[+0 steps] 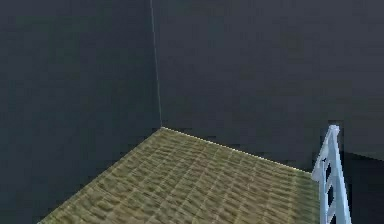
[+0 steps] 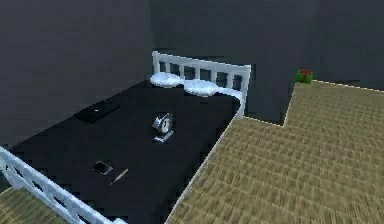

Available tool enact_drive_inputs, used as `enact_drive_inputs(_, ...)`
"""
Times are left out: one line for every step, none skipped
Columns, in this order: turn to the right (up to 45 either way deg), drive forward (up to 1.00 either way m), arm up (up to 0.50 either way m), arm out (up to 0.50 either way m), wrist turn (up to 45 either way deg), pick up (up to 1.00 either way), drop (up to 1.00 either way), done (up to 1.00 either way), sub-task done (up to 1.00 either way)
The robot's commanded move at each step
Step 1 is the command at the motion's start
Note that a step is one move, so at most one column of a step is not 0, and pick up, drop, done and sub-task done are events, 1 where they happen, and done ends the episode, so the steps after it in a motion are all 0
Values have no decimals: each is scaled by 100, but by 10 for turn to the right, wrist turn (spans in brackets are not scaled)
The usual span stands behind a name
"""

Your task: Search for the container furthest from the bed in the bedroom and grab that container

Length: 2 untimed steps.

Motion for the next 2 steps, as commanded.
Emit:
enact_drive_inputs(-90,0,0,0,0,0,0,0,0)
enact_drive_inputs(0,20,0,0,0,0,0,0,0)
